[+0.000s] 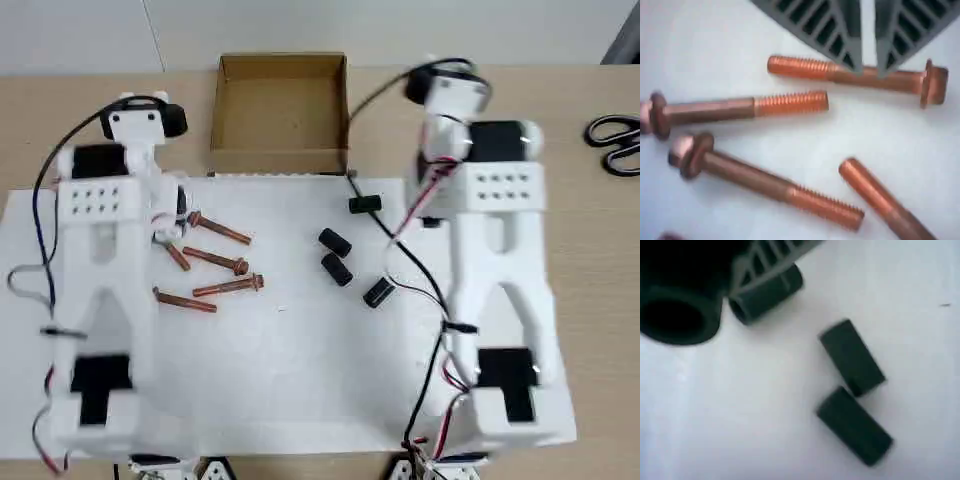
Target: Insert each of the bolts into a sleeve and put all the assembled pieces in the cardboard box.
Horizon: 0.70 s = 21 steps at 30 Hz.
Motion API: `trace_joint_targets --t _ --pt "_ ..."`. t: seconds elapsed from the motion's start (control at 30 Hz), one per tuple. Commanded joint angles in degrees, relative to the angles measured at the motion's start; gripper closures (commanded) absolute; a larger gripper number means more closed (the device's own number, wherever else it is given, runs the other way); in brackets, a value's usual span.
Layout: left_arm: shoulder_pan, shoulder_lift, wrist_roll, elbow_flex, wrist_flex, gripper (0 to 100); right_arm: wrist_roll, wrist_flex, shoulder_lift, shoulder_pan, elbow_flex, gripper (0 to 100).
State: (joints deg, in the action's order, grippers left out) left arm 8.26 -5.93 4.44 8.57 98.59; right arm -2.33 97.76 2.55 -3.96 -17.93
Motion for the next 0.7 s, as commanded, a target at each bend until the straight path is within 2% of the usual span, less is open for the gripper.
trace_joint_targets --t 0.0,0.13,0.3,0.47,0.67 --pt "0.1 -4.7 4.8 9.8 1.9 99 0.7 1.1 -7.3 4.7 5.7 99.6" --pt "-0.6 -4.4 12.4 13.0 1.8 99 1.4 1.0 -12.5 9.5 12.9 99.6" --pt "-0.4 -4.7 20.5 10.9 1.8 99 3.3 0.8 -18.0 13.5 18.0 99.6" --pt "-0.4 -8.8 24.3 6.6 1.8 99 3.2 0.6 -20.0 14.8 21.9 99.6" --pt "1.8 -15.3 24.7 6.6 1.8 99 3.1 0.6 -20.0 14.8 24.2 99.6"
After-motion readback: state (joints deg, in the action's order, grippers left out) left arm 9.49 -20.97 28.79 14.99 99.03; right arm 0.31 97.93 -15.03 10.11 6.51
